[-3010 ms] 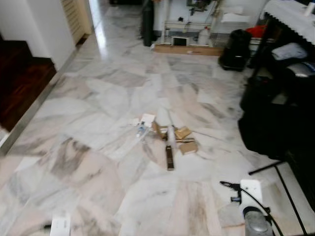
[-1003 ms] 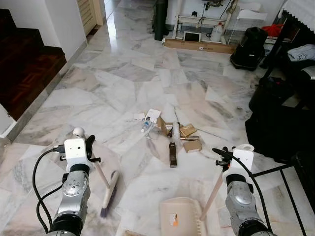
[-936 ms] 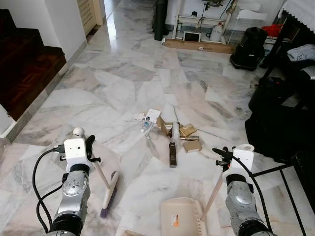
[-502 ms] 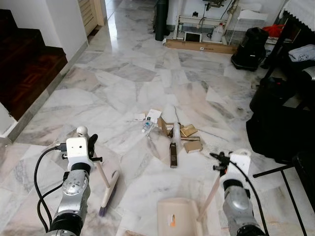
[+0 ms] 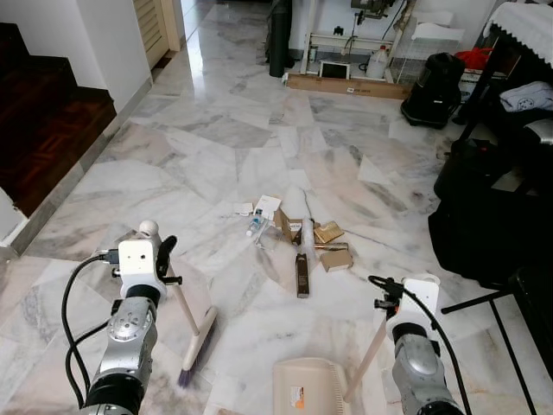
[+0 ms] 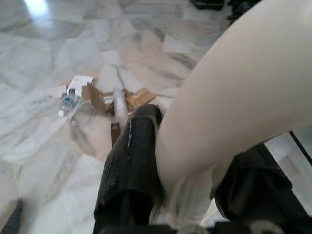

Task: Sweep floor

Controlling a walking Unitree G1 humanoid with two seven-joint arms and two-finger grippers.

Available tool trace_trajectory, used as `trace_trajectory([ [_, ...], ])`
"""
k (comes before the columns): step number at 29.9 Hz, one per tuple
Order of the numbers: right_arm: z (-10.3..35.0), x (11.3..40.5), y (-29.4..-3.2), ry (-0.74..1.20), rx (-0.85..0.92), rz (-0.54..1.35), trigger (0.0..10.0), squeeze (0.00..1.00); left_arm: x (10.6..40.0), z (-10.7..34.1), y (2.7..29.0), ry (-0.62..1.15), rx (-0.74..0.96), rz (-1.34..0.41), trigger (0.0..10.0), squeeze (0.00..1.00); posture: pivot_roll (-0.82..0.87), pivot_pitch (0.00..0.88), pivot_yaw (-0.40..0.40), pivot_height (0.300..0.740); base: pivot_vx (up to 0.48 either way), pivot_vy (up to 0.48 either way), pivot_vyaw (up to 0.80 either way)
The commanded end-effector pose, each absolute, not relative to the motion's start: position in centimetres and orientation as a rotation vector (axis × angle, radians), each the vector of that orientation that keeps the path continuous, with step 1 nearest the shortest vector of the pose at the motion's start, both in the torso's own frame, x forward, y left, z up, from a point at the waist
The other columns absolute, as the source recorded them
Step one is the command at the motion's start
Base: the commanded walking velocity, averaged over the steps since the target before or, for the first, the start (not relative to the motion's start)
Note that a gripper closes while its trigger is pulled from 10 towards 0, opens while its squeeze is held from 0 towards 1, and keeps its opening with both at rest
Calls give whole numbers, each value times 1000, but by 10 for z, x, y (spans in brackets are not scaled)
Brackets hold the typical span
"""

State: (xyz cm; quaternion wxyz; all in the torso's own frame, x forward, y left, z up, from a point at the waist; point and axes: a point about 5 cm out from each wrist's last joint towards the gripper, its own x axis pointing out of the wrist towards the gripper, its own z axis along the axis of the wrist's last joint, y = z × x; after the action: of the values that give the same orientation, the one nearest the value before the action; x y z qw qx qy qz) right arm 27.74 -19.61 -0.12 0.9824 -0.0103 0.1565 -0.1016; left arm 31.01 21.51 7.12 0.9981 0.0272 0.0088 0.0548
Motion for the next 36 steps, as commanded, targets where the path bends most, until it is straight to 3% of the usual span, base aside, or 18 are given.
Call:
trace_trajectory([
  [1,-39,245,-193,581,-46,-166,10000,0,312,75,214,7,48,99,10000,0,-27,44,-46,740,0,0,0],
  [21,-43,248,-190,704,-15,-84,10000,0,314,74,213,26,45,91,10000,0,-33,48,-46,740,0,0,0],
  [24,-38,252,-193,658,-14,-106,10000,0,314,74,212,26,47,89,10000,0,-33,48,-46,740,0,0,0],
  [29,-7,273,-206,383,5,-222,10000,0,314,76,212,18,59,86,10000,0,-33,48,-46,740,0,0,0],
  [36,11,281,-214,242,7,-267,10000,0,313,76,208,9,57,86,10000,0,-31,48,-51,740,0,0,0],
])
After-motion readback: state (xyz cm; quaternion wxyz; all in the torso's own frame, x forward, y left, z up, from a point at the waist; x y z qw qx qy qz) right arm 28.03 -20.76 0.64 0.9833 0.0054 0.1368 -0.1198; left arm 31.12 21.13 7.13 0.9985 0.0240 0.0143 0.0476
